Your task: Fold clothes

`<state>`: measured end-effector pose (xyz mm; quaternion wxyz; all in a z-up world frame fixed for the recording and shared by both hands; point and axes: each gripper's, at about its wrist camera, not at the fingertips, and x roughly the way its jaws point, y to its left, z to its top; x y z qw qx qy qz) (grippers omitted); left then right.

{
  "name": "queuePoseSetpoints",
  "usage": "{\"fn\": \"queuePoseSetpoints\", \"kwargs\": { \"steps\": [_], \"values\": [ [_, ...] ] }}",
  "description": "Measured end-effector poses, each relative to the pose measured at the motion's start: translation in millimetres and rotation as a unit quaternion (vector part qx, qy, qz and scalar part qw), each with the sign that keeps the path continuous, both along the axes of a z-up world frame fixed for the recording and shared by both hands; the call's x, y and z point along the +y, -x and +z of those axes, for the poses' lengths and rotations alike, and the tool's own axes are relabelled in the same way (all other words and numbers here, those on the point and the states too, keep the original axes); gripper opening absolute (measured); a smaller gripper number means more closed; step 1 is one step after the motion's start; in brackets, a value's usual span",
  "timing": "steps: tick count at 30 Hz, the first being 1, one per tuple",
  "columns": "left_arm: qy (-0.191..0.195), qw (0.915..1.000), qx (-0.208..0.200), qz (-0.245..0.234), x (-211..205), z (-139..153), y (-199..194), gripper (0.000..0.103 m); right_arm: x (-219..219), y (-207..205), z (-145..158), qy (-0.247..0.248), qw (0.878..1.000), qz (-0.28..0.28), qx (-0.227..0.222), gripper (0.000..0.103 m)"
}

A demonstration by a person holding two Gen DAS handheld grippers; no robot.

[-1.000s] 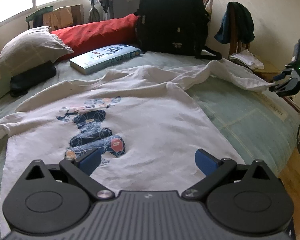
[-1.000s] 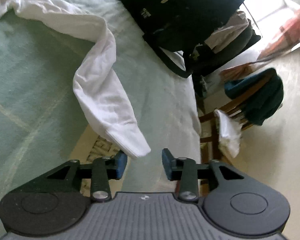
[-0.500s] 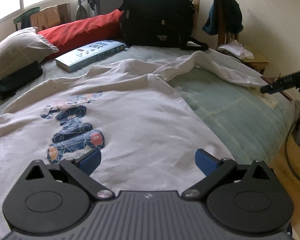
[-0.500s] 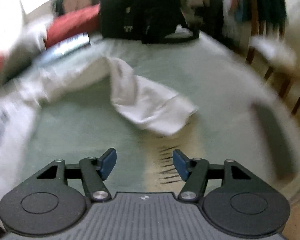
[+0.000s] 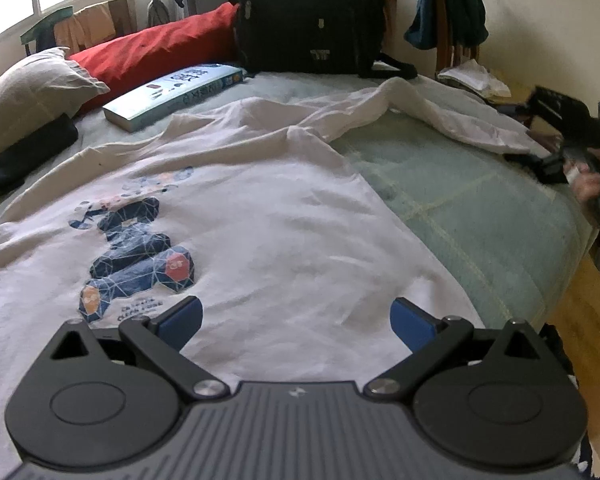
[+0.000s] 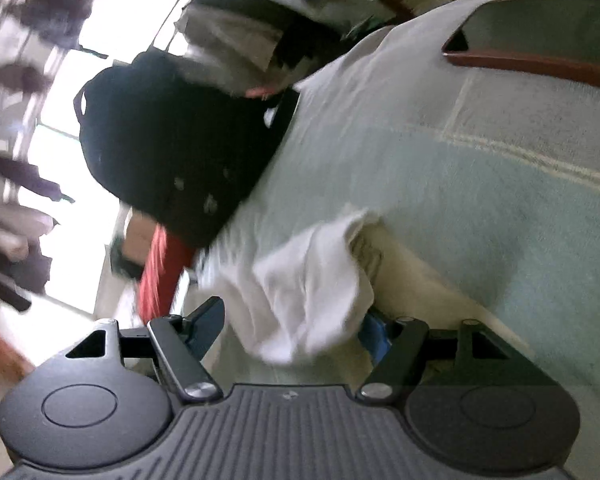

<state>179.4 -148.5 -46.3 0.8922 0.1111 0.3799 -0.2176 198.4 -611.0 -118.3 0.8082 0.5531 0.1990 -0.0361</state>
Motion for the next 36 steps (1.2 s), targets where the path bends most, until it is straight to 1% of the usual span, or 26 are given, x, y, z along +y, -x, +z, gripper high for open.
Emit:
{"fn": "queuePoseSetpoints", "kwargs": {
  "steps": [4,5,6,8,9,10,11,13,15,18,19,20,22,23,26,30,32,36],
  "values": [
    [-0.004,1.0,-0.001,-0.008,-4,-1,2,0.1,2,-11,-5,-0.027,0.999,-0.036,-0.012,0.076],
    [-0.004,1.0,-0.001,-0.008,-3,-1,3,0.1,5,-11,-4,-0.025,0.999,-0.035,-0.013,0.076],
    [-0.003,1.0,-0.001,-0.007,-3,-1,2,0.1,10,-10,-4,-0.017,0.999,-0.029,-0.013,0.075],
    [-0.003,1.0,0.001,-0.002,-2,-2,1,0.1,18,-7,-3,0.029,0.999,-0.021,-0.004,0.064],
    [-0.004,1.0,0.003,0.001,-2,-3,0,0.1,20,-7,-6,0.047,0.999,-0.024,0.006,0.045],
    [-0.005,1.0,0.004,0.003,-2,-4,-1,0.1,17,-7,-12,0.053,0.998,-0.031,0.015,0.014],
    [-0.005,1.0,0.005,0.003,-2,-5,0,0.1,14,-6,-17,0.048,0.998,-0.035,0.013,0.006],
    [-0.003,1.0,0.005,0.001,-1,-4,1,0.1,7,-3,-26,0.032,0.999,-0.04,0.003,0.006],
    [0.0,1.0,0.003,-0.002,0,-3,2,0.1,15,-8,-18,0.076,0.996,-0.035,0.022,0.006],
    [0.0,1.0,-0.002,-0.002,2,0,4,0.1,17,-19,-4,0.106,0.993,-0.024,0.051,0.007],
    [0.0,1.0,-0.002,-0.001,3,0,4,0.1,16,-23,3,0.122,0.991,-0.016,0.061,0.009],
    [0.0,1.0,-0.002,0.001,4,0,4,0.1,16,-25,11,0.144,0.987,-0.008,0.069,0.009],
    [-0.001,1.0,-0.002,0.007,5,0,2,0.1,15,-32,28,0.199,0.976,-0.002,0.084,0.009],
    [-0.001,0.9999,-0.002,0.01,5,0,1,0.1,13,-33,34,0.219,0.972,0.0,0.09,0.009],
    [-0.003,0.9999,-0.003,0.011,3,0,-2,0.1,-5,-52,52,0.259,0.959,0.0,0.113,0.009],
    [-0.009,0.9999,-0.004,0.011,-1,-2,-7,0.1,-28,-82,74,0.291,0.947,0.013,0.135,0.01],
    [-0.013,0.9998,-0.005,0.014,-3,-3,-10,0.1,-41,-89,80,0.301,0.943,0.019,0.145,0.01],
    [-0.02,0.9996,-0.006,0.02,-9,-4,-17,0.1,-62,-105,85,0.303,0.94,0.027,0.155,0.01]
  ]
}}
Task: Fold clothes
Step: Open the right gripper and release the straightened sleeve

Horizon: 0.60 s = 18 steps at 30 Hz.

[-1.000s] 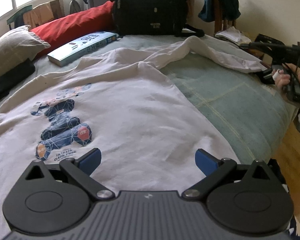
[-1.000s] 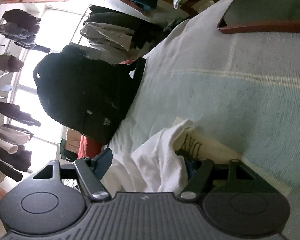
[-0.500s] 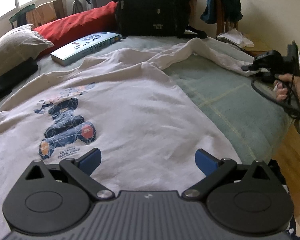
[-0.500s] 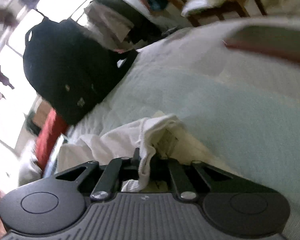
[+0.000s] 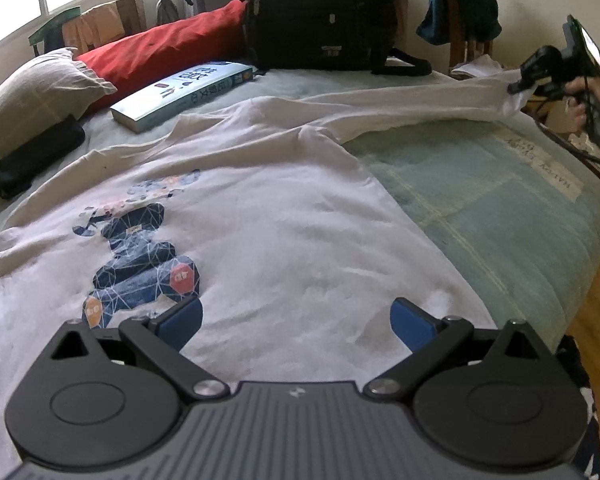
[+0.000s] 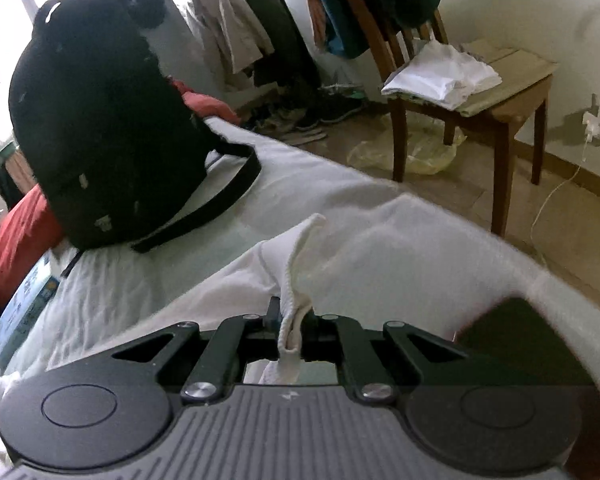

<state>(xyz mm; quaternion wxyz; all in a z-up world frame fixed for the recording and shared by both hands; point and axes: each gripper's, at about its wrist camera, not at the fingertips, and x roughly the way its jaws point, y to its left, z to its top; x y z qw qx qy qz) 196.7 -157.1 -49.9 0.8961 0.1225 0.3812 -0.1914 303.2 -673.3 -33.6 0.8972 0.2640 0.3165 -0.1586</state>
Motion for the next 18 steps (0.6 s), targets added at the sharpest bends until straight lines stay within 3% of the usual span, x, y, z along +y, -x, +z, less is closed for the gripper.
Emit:
{"fn": "queuePoseSetpoints", "kwargs": {
  "steps": [7,10,13,18],
  "values": [
    [-0.011,0.9999,-0.002,-0.001,-10,-2,-8,0.1,-18,-19,0,0.008,1.0,0.013,0.018,0.011],
    [-0.013,0.9999,0.0,-0.001,-12,-4,-10,0.1,-23,-20,-2,0.027,0.999,-0.004,0.03,0.024],
    [-0.013,0.9999,0.001,-0.003,-12,-4,-9,0.1,-25,-13,-5,0.068,0.996,-0.038,0.048,0.026],
    [-0.01,0.9999,-0.003,-0.006,-11,-2,-6,0.1,-15,1,0,0.037,0.999,-0.013,0.021,0.027]
  ]
}}
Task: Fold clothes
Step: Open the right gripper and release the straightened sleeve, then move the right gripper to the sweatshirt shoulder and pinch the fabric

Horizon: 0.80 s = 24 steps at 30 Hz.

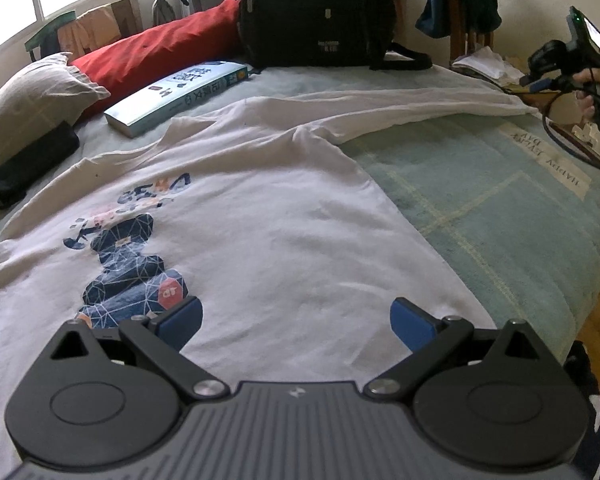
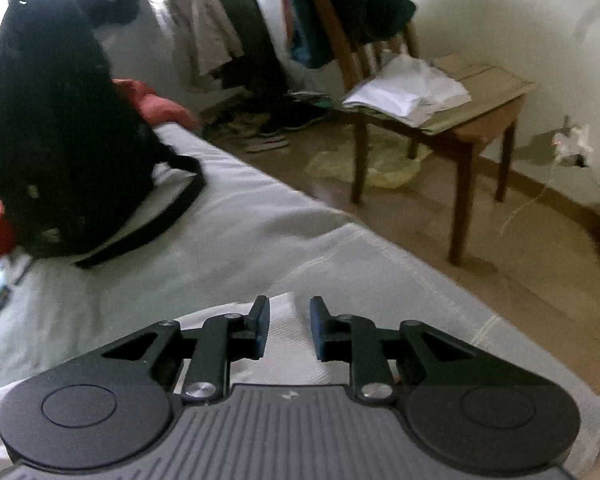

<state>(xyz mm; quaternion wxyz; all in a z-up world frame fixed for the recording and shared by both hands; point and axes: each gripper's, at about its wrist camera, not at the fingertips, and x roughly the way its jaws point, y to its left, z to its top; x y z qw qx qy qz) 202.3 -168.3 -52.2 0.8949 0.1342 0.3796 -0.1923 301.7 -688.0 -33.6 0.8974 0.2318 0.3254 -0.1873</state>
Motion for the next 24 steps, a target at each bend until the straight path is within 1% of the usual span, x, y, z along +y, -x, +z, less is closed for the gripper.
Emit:
{"fn": "queuePoseSetpoints", "kwargs": {
  "steps": [2,4,6,11,14,17,19,21,24],
  "values": [
    [0.001,1.0,-0.002,0.0,1,1,2,0.1,16,0,4,-0.011,0.999,0.033,-0.009,0.031],
    [0.001,1.0,-0.005,0.001,3,3,3,0.1,42,-5,5,-0.023,0.997,0.076,-0.014,0.038],
    [0.0,0.9999,-0.009,0.004,6,5,4,0.1,72,-15,5,-0.024,0.993,0.119,-0.008,0.04],
    [0.0,0.9997,-0.016,0.019,19,9,3,0.1,147,-40,-8,0.006,0.979,0.203,0.007,0.047],
    [0.002,0.9992,-0.018,0.035,33,10,-1,0.1,165,-46,-25,0.013,0.975,0.219,0.035,0.047],
    [0.007,0.9983,-0.017,0.055,50,9,-10,0.1,162,-34,-36,0.016,0.975,0.218,0.037,0.047],
    [0.012,0.9976,-0.015,0.066,62,9,-19,0.1,158,-27,-30,0.016,0.976,0.212,0.04,0.047],
    [0.023,0.9974,-0.013,0.067,71,12,-28,0.1,162,-24,-21,0.023,0.977,0.21,0.043,0.048],
    [0.043,0.9976,-0.012,0.054,82,20,-44,0.1,180,-30,-4,0.036,0.971,0.233,0.039,0.048]
  ]
}}
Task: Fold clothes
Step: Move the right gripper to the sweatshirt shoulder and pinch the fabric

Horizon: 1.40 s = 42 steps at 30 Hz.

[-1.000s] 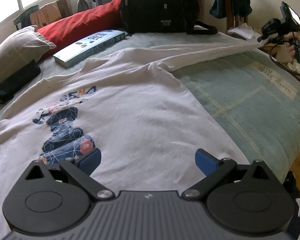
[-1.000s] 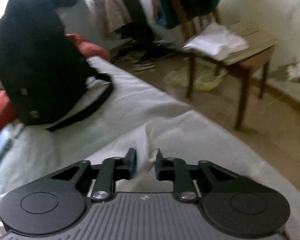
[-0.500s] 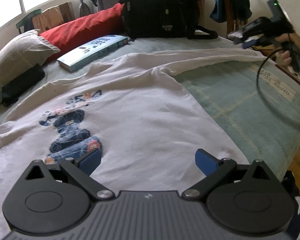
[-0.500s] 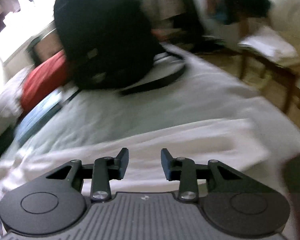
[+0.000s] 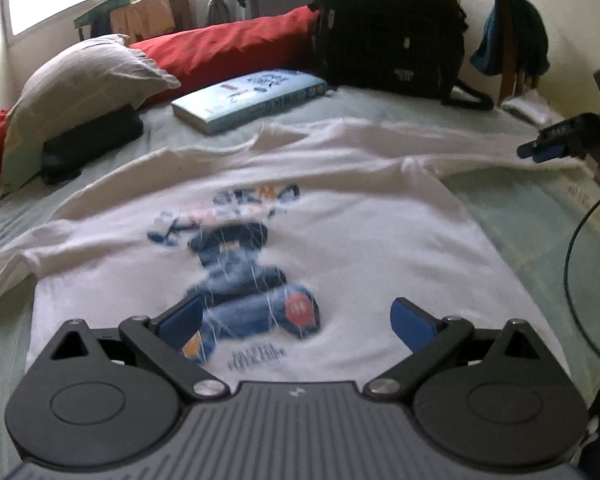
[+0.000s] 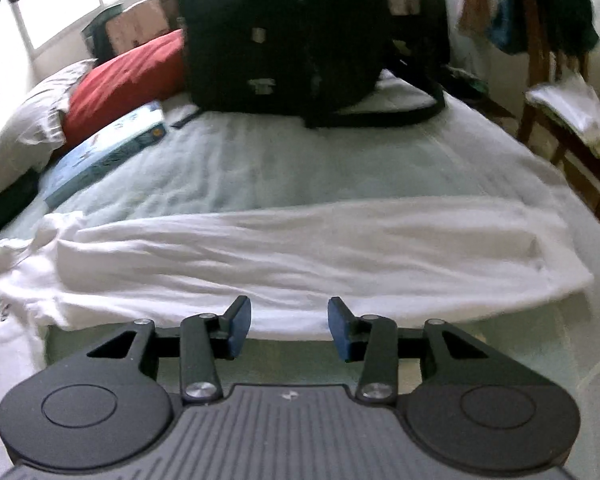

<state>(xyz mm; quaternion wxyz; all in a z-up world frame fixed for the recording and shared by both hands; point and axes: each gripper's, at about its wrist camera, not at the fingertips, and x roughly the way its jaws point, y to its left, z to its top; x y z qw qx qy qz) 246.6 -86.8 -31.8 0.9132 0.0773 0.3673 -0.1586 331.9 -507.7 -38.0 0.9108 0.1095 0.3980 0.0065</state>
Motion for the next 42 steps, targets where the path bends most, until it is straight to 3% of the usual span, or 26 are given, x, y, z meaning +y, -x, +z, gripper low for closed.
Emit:
{"fn": "queuePoseSetpoints", "kwargs": {
  "steps": [5,9,15,20,28,29,31,33,35,39,42],
  "values": [
    [0.009,0.9996,0.001,-0.028,3,11,-38,0.1,53,-35,29,0.001,0.996,0.078,-0.03,0.048],
    [0.016,0.9991,-0.001,-0.04,-3,11,-75,0.1,104,-81,29,0.001,0.99,0.135,-0.034,0.048],
    [0.063,0.9933,0.052,-0.083,-8,-36,-105,0.1,160,-118,5,0.066,0.977,0.201,-0.019,0.048],
    [0.054,0.9918,0.026,-0.113,-10,-53,-99,0.101,162,-121,-10,0.103,0.968,0.227,-0.021,0.05],
    [0.057,0.9906,0.01,-0.123,-7,-54,-93,0.101,189,-106,-22,0.22,0.927,0.3,-0.044,0.051],
    [0.056,0.9907,0.009,-0.124,-7,-54,-93,0.101,190,-105,-24,0.223,0.923,0.31,-0.044,0.049],
    [0.057,0.9907,0.008,-0.123,-7,-55,-93,0.102,190,-104,-24,0.213,0.918,0.332,-0.04,0.019],
    [0.06,0.9906,0.008,-0.123,-6,-54,-92,0.102,191,-102,-22,0.21,0.918,0.334,-0.04,0.005],
    [0.061,0.9905,0.008,-0.122,-5,-55,-92,0.102,189,-102,-19,0.217,0.921,0.319,-0.053,0.004],
    [0.065,0.9904,0.008,-0.121,-4,-54,-92,0.102,170,-115,-6,0.187,0.949,0.243,-0.075,0.004],
    [0.068,0.9904,0.009,-0.12,-3,-53,-92,0.102,156,-128,-6,0.17,0.967,0.181,-0.058,0.003]
  ]
}}
